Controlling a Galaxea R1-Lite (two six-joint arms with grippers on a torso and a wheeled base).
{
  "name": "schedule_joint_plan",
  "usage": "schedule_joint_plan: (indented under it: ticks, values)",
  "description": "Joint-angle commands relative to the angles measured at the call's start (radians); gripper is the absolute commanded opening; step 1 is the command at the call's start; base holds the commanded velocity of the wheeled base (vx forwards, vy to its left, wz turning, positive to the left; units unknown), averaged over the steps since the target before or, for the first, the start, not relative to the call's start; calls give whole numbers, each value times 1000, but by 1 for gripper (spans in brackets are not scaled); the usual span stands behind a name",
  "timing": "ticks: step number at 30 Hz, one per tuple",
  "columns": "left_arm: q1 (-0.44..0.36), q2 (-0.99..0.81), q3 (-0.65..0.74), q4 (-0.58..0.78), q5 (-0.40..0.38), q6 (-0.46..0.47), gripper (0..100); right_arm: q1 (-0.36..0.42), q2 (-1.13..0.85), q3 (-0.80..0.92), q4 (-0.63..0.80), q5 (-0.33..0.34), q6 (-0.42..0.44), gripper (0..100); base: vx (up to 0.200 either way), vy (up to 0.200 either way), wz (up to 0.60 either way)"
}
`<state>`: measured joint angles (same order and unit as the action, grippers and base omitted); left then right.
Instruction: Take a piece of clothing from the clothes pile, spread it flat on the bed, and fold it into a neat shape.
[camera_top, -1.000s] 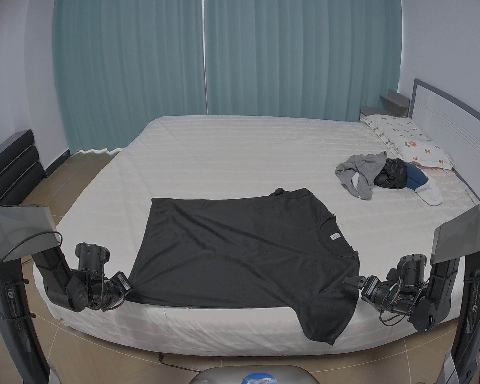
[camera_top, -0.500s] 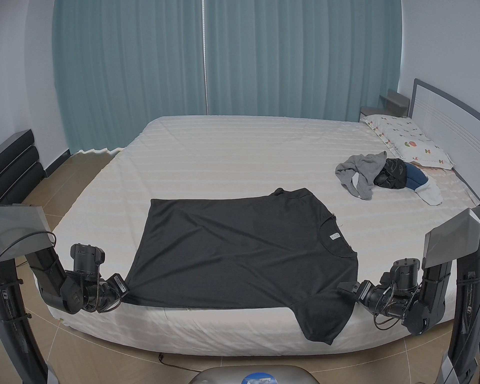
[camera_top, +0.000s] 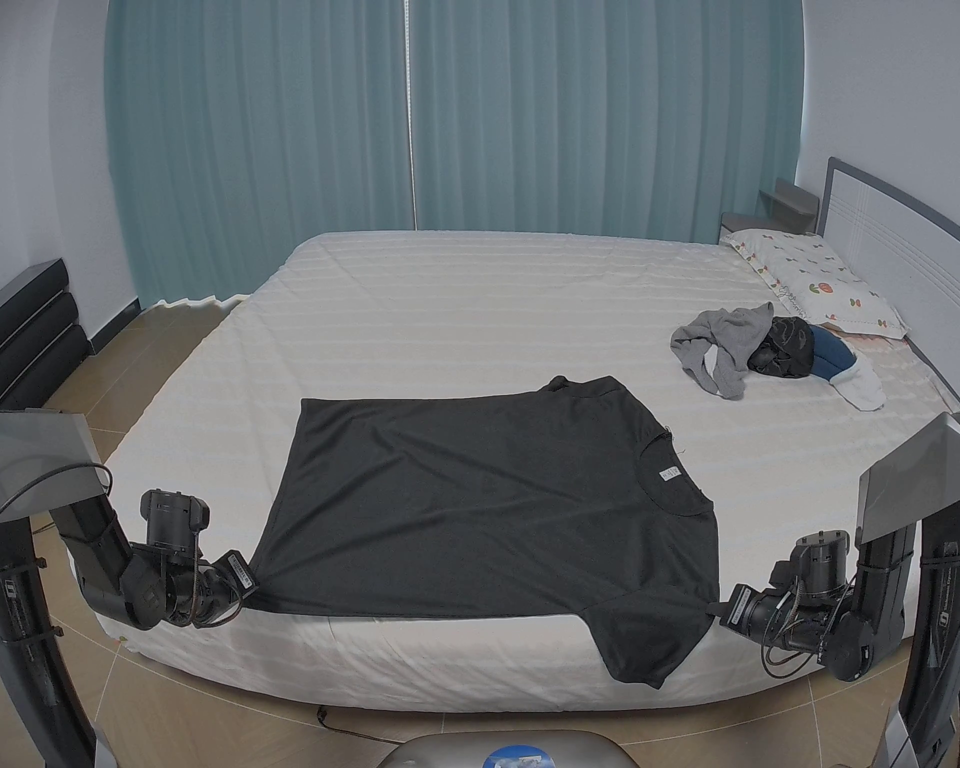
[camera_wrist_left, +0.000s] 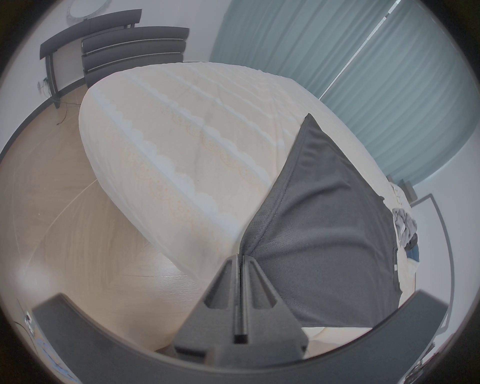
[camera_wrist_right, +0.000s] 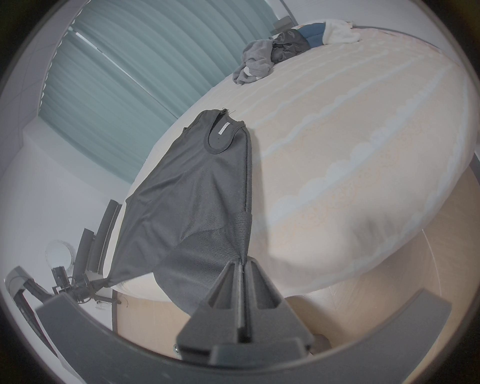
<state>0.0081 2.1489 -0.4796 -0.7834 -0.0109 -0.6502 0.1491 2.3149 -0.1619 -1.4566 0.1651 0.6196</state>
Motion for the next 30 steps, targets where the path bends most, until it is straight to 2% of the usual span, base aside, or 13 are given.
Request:
schedule_joint_plan:
  ticks: [1, 11, 12, 20, 26, 30]
  values:
    - [10, -1, 18, 0, 0, 29, 0, -2, -28, 45, -2, 1, -29, 0, 0, 0, 0]
    - [13, 2, 12, -7, -1, 30, 0, -14, -17, 41, -41, 13, -23, 0, 0, 0, 0]
    - [15, 3, 9, -5, -1, 30, 0, -14, -17, 44, -38, 13, -23, 100, 0, 0, 0]
    - [23, 6, 7, -8, -3, 30, 0, -8, -6, 41, -61, 36, -17, 100, 0, 0, 0]
    - [23, 6, 7, -8, -6, 29, 0, 6, 24, 15, -108, 79, 52, 100, 0, 0, 0]
    - [23, 6, 7, -8, -8, 27, 0, 10, 46, -16, -108, 77, 68, 100, 0, 0, 0]
